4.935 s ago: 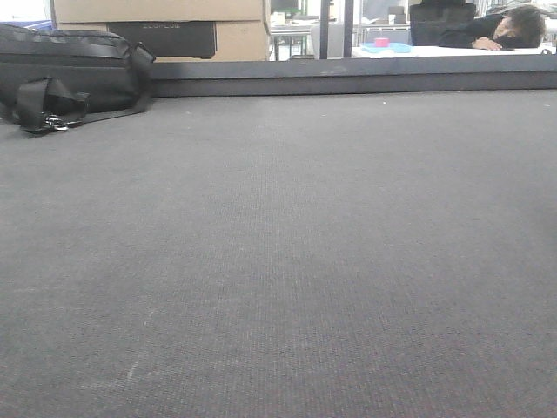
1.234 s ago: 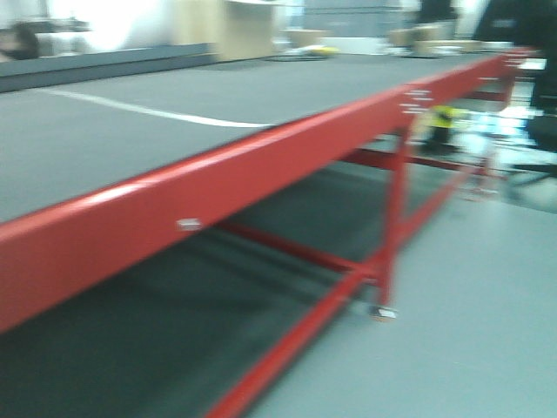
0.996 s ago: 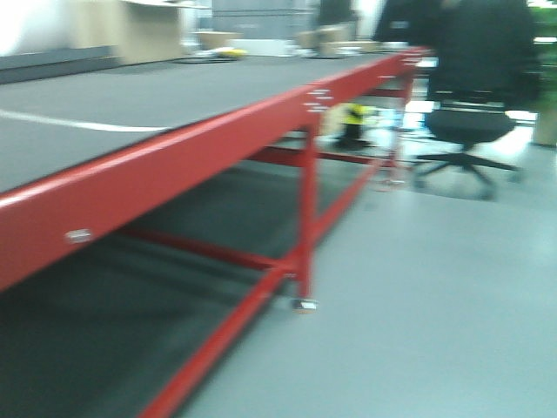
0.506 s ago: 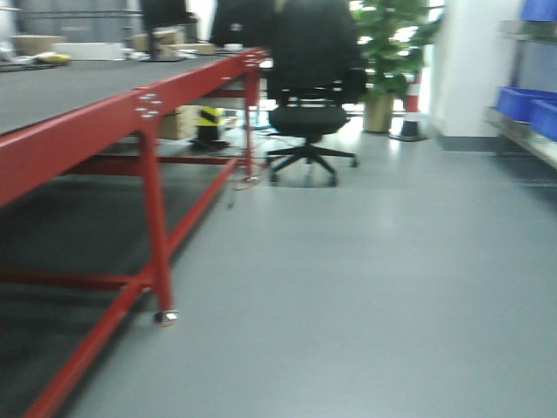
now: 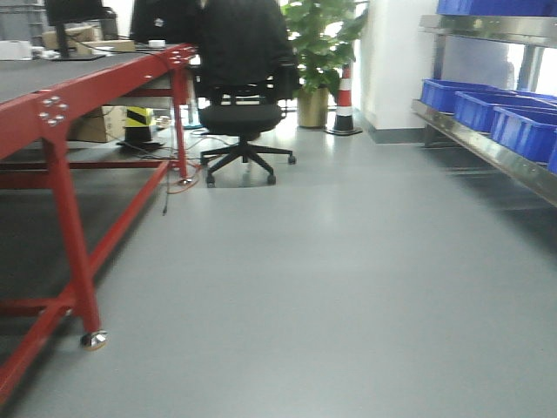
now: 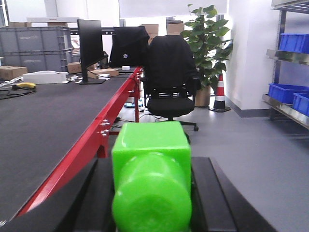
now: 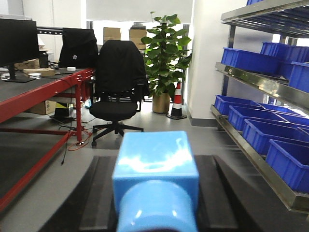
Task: Grab block from conveyor and place in blue bin
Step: 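Drive the base with both blocks held toward the blue bin shelves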
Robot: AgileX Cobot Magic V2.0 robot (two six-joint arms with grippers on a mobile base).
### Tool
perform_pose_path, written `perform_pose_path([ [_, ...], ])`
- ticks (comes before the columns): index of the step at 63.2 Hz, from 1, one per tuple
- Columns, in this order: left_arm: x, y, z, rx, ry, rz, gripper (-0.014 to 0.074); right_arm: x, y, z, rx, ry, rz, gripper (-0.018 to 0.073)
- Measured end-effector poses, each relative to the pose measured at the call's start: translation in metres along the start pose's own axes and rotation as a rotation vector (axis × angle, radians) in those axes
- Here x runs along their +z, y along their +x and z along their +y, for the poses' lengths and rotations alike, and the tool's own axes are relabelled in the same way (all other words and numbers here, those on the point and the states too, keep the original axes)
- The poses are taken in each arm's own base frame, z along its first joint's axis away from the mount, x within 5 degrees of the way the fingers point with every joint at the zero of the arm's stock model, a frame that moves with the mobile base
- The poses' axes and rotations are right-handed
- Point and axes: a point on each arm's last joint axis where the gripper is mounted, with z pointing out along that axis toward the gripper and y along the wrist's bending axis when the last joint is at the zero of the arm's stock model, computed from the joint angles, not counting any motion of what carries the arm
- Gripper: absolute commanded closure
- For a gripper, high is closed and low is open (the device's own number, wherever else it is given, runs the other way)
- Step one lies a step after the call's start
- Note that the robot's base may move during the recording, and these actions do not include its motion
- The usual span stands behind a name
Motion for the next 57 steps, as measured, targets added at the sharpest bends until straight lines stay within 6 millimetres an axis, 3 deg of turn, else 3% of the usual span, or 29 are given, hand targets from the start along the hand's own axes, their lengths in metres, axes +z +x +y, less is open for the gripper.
perform_pose_path([
  [57,0.0,0.0,0.0001,0.0,-0.002,0.0,0.0708,0.0,0.0,0.0,0.0,0.0,0.0,0.0721],
])
